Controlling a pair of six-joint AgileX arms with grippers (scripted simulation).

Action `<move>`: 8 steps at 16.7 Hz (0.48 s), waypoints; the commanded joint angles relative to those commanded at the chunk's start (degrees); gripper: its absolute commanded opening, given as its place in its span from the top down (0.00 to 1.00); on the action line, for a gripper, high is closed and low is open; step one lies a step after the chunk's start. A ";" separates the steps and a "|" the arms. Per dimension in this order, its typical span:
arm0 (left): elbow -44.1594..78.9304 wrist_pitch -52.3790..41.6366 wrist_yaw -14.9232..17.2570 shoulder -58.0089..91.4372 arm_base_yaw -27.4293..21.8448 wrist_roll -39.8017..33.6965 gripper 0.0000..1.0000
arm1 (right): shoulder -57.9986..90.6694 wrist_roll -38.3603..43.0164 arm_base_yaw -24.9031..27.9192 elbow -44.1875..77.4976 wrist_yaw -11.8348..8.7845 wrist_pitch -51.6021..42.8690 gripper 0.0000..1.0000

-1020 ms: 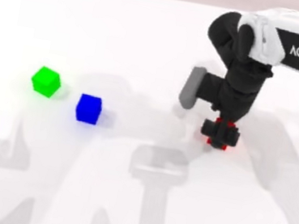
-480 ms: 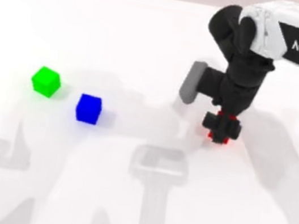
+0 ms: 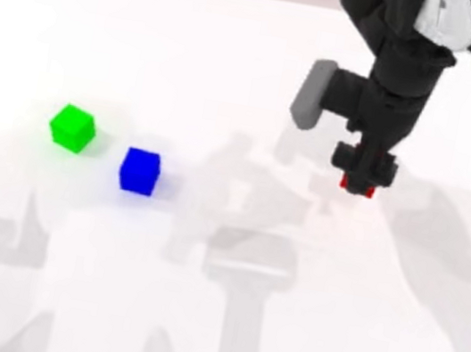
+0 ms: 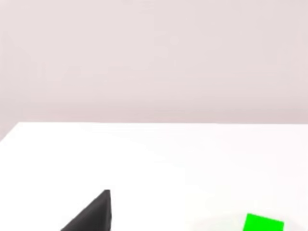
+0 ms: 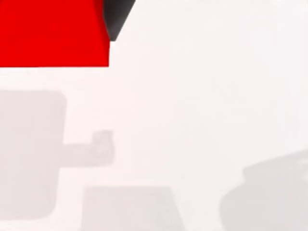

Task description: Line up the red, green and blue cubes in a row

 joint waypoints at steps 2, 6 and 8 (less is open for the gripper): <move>0.00 0.00 0.00 0.00 0.00 0.00 0.00 | 0.21 0.09 -0.27 -0.12 -0.01 0.14 1.00; 0.00 0.00 0.00 0.00 0.00 0.00 0.00 | 2.02 1.40 3.62 3.95 0.03 -1.80 1.00; 0.00 0.00 0.00 0.00 0.00 0.00 0.00 | 4.13 3.08 8.06 8.51 0.07 -4.11 1.00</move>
